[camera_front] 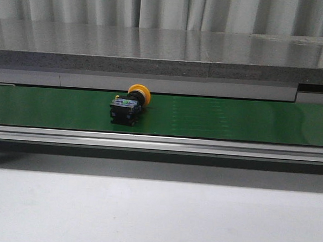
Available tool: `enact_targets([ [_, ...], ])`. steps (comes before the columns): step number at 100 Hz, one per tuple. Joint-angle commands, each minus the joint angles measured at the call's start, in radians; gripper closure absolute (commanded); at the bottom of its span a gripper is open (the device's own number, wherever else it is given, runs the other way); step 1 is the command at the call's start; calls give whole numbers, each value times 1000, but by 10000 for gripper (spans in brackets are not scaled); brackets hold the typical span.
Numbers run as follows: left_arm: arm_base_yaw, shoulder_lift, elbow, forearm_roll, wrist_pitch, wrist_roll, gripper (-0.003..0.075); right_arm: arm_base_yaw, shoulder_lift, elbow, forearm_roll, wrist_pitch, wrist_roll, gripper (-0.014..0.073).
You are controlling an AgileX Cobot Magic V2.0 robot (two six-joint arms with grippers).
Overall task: Move button from left to right
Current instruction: 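Release the button and withdraw the left gripper while the belt carries it, then lower the right gripper over the button and grasp it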
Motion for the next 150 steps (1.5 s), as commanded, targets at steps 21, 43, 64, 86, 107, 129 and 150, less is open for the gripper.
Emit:
enact_targets([
  [21,-8,7,-25,-6,-77,-4,715,2,183,-99,59,-26,-1,661],
  [43,-8,7,-25,-6,-77,-4,715,2,210,-96,59,6,-1,630],
  [64,-8,7,-25,-6,-77,-4,715,2,210,-96,59,27,-1,321],
  [86,-8,7,-25,-6,-77,-4,715,2,210,-96,93,43,-1,29],
  [107,-8,7,-25,-6,-77,-4,715,9,210,-97,159,46,-1,33],
  [129,-8,7,-25,-6,-77,-4,715,72,242,-134,193,32,-1,33],
  [150,-8,7,-25,-6,-77,-4,715,147,364,-204,209,33,-1,33],
])
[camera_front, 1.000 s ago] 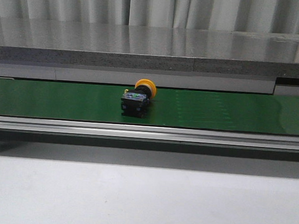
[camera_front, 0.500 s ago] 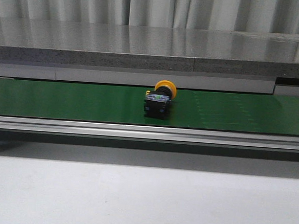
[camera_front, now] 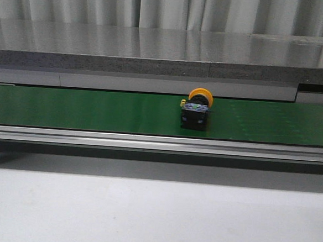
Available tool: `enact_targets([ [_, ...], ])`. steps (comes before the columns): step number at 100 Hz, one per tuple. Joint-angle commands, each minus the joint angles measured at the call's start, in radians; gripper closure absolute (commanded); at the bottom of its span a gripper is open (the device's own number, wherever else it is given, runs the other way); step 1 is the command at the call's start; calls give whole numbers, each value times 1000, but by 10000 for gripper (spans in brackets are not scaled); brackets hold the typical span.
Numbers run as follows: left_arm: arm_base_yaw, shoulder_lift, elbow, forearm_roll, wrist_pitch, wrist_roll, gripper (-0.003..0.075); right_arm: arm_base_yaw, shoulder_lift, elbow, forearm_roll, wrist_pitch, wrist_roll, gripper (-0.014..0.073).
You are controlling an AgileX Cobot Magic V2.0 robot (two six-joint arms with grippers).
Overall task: Move button from left to right
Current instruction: 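Lower the right gripper over the button and grasp it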
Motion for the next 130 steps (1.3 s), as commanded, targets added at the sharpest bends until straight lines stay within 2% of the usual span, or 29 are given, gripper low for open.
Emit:
enact_targets([
  [1,-8,9,-25,-6,-77,-4,715,32,47,-70,25,-61,-1,33],
  [20,-8,9,-25,-6,-77,-4,715,104,201,-178,39,-55,-1,33],
  [52,-8,9,-25,-6,-77,-4,715,166,418,-331,35,-39,-2,33],
  [94,-8,9,-25,-6,-77,-4,715,189,546,-385,-96,-24,-3,36],
  [130,-8,9,-25,-6,-77,-4,715,189,589,-385,-106,-2,-3,190],
])
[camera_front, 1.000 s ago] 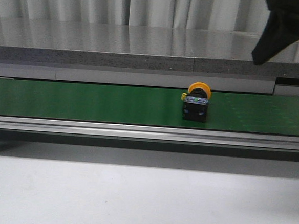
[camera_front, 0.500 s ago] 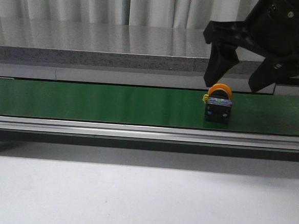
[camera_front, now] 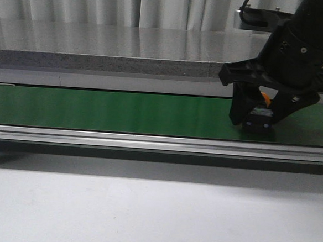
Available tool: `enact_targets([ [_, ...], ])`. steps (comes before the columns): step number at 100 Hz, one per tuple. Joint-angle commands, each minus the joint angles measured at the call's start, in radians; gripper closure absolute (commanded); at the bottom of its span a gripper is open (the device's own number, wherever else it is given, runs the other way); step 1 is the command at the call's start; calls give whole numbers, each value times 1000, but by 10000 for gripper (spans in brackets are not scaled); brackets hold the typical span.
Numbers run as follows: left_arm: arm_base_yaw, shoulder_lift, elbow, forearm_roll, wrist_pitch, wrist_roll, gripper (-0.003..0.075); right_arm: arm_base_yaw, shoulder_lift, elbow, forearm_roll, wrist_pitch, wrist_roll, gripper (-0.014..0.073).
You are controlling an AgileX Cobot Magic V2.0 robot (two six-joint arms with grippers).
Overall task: Move button from left to right
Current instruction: 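Lower the right gripper over the button and grasp it, then lift the button with the right gripper and place it in the green tray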
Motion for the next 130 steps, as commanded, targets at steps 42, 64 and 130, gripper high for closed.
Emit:
enact_targets([
  [42,-8,9,-25,-6,-77,-4,715,-19,-122,-32,-65,-24,-3,339],
  [64,-8,9,-25,-6,-77,-4,715,-165,-260,-32,-192,14,-3,339],
  [130,-8,9,-25,-6,-77,-4,715,-668,-204,-32,-354,-54,-110,337],
])
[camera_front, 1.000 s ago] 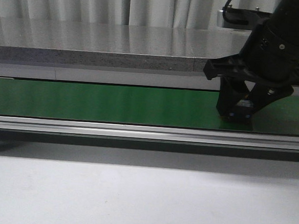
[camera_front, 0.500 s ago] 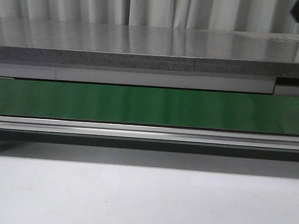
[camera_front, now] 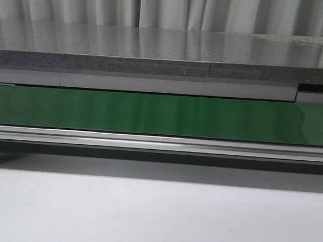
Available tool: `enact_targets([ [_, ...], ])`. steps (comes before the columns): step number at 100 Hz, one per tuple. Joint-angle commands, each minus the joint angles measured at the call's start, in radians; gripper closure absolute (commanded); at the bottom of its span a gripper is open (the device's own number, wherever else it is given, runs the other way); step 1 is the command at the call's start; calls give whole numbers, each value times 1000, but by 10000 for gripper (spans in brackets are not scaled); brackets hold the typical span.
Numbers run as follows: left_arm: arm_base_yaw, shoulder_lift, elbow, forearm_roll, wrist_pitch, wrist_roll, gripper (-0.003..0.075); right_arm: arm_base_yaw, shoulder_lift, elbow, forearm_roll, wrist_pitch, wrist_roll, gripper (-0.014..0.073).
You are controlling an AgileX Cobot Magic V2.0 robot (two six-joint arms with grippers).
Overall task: Move button from left to right
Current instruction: 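Lift the button with the right gripper and place it in the green tray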
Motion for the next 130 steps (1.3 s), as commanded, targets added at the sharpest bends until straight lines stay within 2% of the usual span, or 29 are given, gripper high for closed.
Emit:
enact_targets([
  [1,-8,9,-25,-6,-77,-4,715,-36,5,-32,-24,-79,-37,337],
  [15,-8,9,-25,-6,-77,-4,715,-74,77,-32,-25,-94,-82,337],
  [40,-8,9,-25,-6,-77,-4,715,-128,183,-32,-25,-102,-84,337],
  [79,-8,9,-25,-6,-77,-4,715,-134,265,-32,0,-94,-84,333],
  [103,-8,9,-25,-6,-77,-4,715,-134,266,-32,0,-100,-84,200],
  [130,-8,9,-25,-6,-77,-4,715,-134,266,-32,0,-97,-84,196],
])
